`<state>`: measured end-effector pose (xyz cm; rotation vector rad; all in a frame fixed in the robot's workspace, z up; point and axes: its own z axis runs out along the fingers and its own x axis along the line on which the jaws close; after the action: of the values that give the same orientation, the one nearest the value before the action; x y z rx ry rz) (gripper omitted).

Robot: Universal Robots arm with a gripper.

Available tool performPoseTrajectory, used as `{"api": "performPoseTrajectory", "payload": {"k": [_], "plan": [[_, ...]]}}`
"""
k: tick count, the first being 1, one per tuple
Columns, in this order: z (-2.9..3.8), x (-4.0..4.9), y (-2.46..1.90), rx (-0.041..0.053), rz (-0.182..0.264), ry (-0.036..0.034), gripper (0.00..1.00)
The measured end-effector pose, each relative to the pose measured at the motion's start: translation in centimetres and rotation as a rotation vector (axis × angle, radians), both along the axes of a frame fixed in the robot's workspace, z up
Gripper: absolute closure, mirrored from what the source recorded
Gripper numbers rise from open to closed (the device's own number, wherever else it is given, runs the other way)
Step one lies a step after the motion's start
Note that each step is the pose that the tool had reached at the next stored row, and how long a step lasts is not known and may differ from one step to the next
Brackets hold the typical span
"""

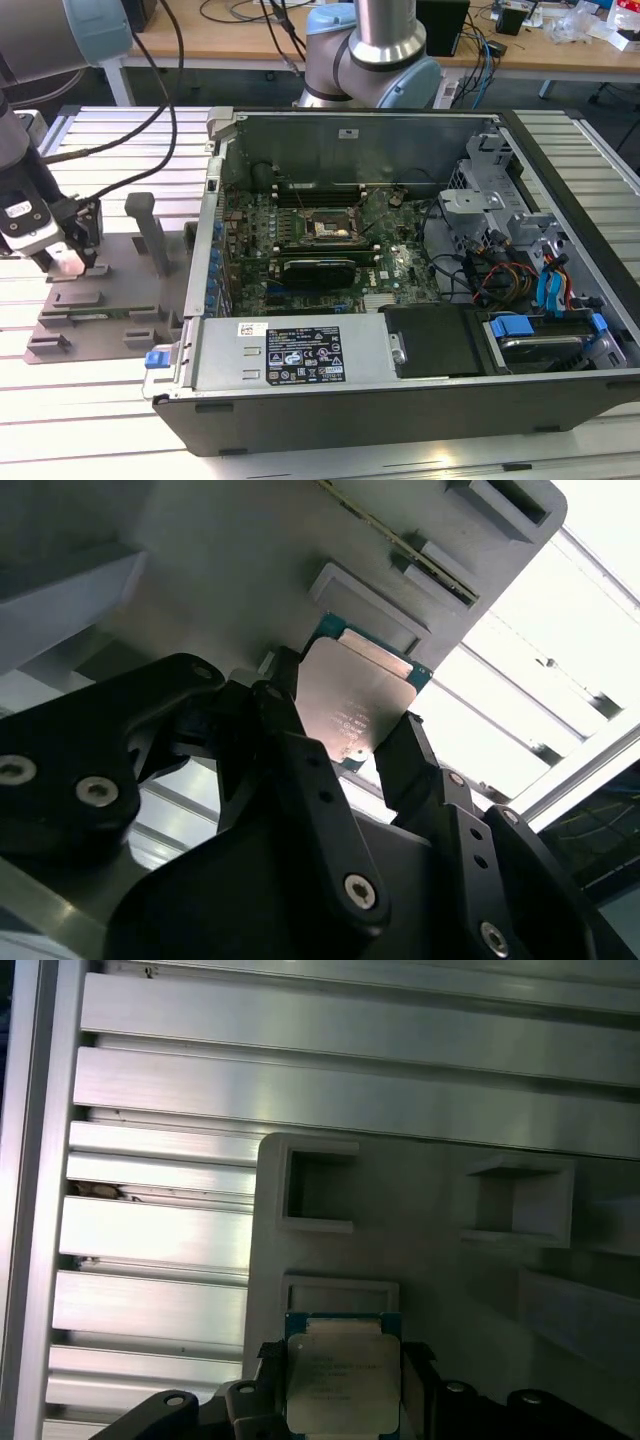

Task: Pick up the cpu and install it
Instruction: 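Pick up the cpu and move it towards the insertion slot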

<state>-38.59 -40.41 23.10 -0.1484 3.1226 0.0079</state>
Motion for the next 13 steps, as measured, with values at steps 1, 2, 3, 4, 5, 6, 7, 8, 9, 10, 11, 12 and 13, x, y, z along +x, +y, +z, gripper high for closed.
{"api": "performPoseTrajectory", "payload": {"k": [1, 2, 3, 4, 5, 6, 7, 8, 9, 10, 11, 12, 13], "plan": [[0.11, 0.0, 0.0, 0.0001, 0.0, -0.0001, 0.45], [0.2, 0.0, 0.0, 0.0, 0.0, 0.0, 0.45], [0.28, 0.0, 0.0, 0.0, 0.0, -0.0001, 0.45], [0.5, 0.0, 0.0, 0.0, 0.0, 0.0, 0.45], [0.64, 0.0, 0.0, 0.0, 0.0, 0.0, 0.45], [0.72, 0.0, 0.0, 0.0, 0.0, 0.0, 0.45], [0.85, 0.0, 0.0, 0.0, 0.0, 0.0, 0.45], [0.99, 0.0, 0.0, 0.0, 0.0, 0.0, 0.45], [1.07, 0.0, 0.0, 0.0, 0.0, 0.0, 0.45], [1.15, 0.0, 0.0, 0.0, 0.0, 0.0, 0.45], [1.3, 0.0, 0.0, 0.0, 0.0, 0.0, 0.45], [1.44, 0.0, 0.0, 0.0001, 0.0, -0.0001, 0.45], [1.65, 0.0, 0.0, 0.0, 0.0, 0.0, 0.45]]}}
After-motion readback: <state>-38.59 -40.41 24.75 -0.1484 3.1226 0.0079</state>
